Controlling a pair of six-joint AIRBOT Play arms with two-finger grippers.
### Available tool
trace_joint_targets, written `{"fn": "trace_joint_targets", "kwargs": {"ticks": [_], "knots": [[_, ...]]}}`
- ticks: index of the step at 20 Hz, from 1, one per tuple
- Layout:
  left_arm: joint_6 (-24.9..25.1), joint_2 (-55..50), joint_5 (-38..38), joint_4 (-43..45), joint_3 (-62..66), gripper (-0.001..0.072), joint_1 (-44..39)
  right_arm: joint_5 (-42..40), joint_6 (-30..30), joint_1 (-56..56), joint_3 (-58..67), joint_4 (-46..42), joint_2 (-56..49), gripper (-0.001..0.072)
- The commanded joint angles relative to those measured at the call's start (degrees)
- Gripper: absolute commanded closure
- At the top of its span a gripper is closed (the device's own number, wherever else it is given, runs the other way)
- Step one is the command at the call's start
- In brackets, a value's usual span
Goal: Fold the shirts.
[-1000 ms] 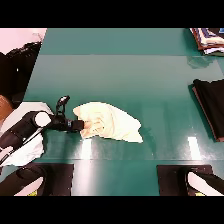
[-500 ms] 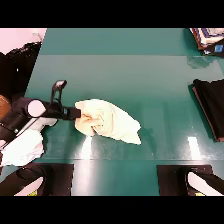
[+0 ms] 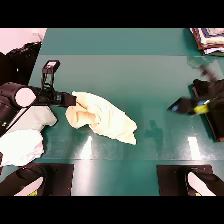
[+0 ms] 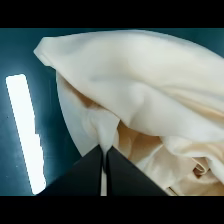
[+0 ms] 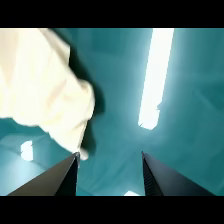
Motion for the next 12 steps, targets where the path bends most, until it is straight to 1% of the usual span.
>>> {"fn": "trace_joint_targets", "kwargs": {"ticks": [1,3,6,10,11,12], "knots": [[0.02,0.0,-0.07,0.5,0.42,0.0684,0.0,-6.82,-5.2,5.7,-17.38,11.45,-3.17,0.0276],[0.02,0.0,-0.11,0.48,0.42,0.0684,0.0,-11.32,-5.81,12.41,-19.74,12.81,-6.71,0.0276],[0.04,0.0,-0.26,0.5,0.42,0.0684,0.0,-16.79,-5.81,22.49,-19.76,14.32,-12.26,0.0287],[0.07,0.0,-0.33,0.55,0.42,0.0684,0.0,-20.92,-5.84,27.71,-19.74,16.06,-16.87,0.0289],[0.07,0.0,-0.33,0.55,0.42,0.0684,0.0,-21.31,-5.84,27.8,-19.71,16.04,-16.87,0.0363],[0.07,0.0,-0.26,0.55,0.42,0.0684,0.0,-21.64,-5.84,27.78,-19.63,15.96,-16.46,0.0402]]}}
